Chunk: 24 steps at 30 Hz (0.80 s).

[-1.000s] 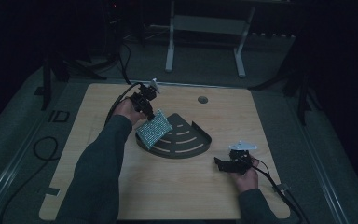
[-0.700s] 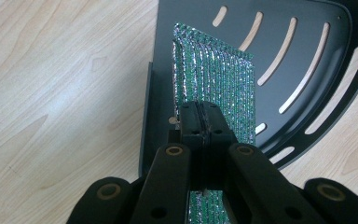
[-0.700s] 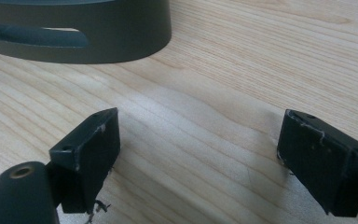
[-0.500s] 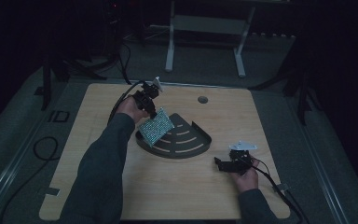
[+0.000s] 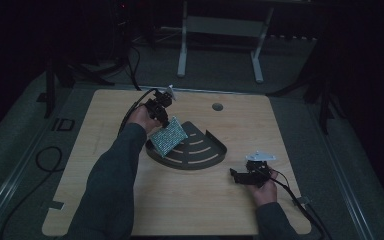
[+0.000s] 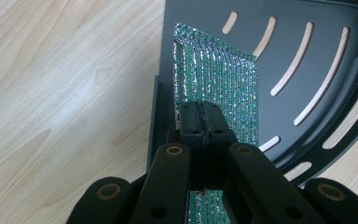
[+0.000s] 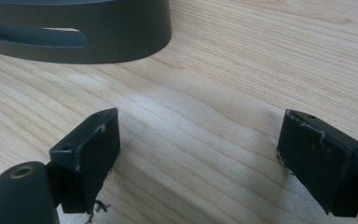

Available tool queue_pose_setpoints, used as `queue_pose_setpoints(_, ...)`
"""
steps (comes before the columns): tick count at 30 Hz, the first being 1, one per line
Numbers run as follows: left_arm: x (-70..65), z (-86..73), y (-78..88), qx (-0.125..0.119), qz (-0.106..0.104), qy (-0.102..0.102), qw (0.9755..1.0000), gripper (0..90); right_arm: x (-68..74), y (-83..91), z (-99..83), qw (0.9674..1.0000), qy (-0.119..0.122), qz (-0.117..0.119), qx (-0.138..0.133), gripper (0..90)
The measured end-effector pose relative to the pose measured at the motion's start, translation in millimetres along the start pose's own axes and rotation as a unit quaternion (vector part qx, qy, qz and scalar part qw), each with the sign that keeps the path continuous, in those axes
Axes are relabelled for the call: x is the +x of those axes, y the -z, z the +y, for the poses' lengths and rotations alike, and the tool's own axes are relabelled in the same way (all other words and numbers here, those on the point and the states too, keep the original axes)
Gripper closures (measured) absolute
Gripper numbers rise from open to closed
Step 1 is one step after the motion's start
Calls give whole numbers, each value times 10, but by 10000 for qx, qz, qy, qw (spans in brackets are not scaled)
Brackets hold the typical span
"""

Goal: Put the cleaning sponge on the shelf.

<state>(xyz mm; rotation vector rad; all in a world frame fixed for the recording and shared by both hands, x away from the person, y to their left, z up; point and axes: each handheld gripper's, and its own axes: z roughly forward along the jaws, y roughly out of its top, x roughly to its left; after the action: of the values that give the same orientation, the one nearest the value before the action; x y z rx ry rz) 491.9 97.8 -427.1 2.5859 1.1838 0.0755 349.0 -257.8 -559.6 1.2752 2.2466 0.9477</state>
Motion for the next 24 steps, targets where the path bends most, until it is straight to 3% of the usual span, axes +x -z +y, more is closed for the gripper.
queue_pose_setpoints(14,54,-29,-156,48,17,94,9999,899,0,0,0,10000,1,0,0,126)
queue_pose_setpoints(24,24,-46,-244,61,181,-64,9998,900,-1,0,0,10000,3,1,0,127)
